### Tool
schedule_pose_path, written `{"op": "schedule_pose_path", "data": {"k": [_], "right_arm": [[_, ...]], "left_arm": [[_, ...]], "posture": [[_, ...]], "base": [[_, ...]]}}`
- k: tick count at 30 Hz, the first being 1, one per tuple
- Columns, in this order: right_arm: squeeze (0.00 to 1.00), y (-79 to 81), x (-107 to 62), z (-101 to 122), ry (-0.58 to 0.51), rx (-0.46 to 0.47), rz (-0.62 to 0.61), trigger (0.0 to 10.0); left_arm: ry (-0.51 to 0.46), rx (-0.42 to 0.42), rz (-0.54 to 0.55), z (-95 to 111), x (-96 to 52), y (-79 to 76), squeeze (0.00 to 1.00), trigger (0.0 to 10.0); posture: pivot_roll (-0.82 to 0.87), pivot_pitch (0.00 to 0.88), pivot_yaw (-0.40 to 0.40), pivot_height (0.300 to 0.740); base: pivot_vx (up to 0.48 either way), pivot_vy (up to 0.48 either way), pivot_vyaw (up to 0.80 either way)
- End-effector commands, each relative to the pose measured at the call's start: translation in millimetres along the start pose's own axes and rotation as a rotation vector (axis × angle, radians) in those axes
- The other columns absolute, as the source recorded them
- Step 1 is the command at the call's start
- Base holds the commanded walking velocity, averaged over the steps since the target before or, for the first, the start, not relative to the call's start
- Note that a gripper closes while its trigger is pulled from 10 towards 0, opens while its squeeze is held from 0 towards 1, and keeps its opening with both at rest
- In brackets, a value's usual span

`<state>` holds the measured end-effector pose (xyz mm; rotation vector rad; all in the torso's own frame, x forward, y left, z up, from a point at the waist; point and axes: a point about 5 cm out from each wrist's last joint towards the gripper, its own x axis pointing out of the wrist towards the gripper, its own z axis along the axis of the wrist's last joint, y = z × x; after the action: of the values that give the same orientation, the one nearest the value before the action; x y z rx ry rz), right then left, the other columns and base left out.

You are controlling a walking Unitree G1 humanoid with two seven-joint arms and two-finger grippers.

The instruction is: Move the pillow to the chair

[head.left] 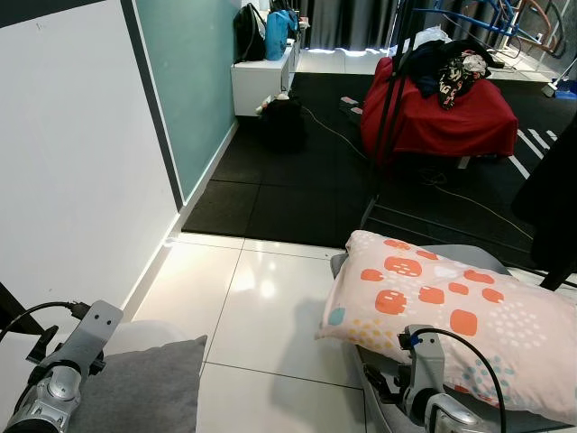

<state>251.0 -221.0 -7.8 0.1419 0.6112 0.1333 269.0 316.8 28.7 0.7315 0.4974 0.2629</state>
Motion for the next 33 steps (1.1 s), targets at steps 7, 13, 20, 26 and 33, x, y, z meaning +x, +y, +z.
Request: {"op": "schedule_pose_path", "data": {"k": [7, 13, 20, 26, 33], "right_arm": [[0.0, 1.1, 0.0, -2.7, -0.004, 0.028, -0.006, 10.0], [0.0, 1.6, 0.4, -2.5, -0.004, 0.029, -0.004, 10.0], [0.0, 1.0, -0.1, -2.8, -0.006, 0.031, -0.007, 10.0], [0.0, 1.3, 0.2, -2.6, -0.004, 0.031, -0.006, 10.0], [0.0, 3.2, 1.4, -2.4, -0.004, 0.03, -0.002, 10.0]], "left_arm": [[0.015, 0.004, 0.001, -3.8, 0.1, 4.6, 0.0, 10.0], [0.014, 0.004, 0.001, -3.4, 0.3, 4.7, 0.0, 10.0], [0.014, 0.003, 0.001, -3.5, 0.1, 4.4, 0.0, 10.0], [0.014, 0.003, 0.002, -3.4, 0.3, 5.0, 0.0, 10.0], [0.016, 0.004, 0.002, -3.5, 0.6, 6.1, 0.0, 10.0]], "posture": [[-0.15, 0.071, 0.005, 0.74], [-0.15, 0.071, 0.001, 0.74], [-0.15, 0.076, 0.008, 0.74], [-0.15, 0.077, 0.006, 0.74], [-0.14, 0.074, 0.01, 0.74]], "base": [[0.0, 0.0, 0.0], [0.0, 0.0, 0.0], [0.0, 0.0, 0.0], [0.0, 0.0, 0.0], [0.0, 0.0, 0.0]]}}
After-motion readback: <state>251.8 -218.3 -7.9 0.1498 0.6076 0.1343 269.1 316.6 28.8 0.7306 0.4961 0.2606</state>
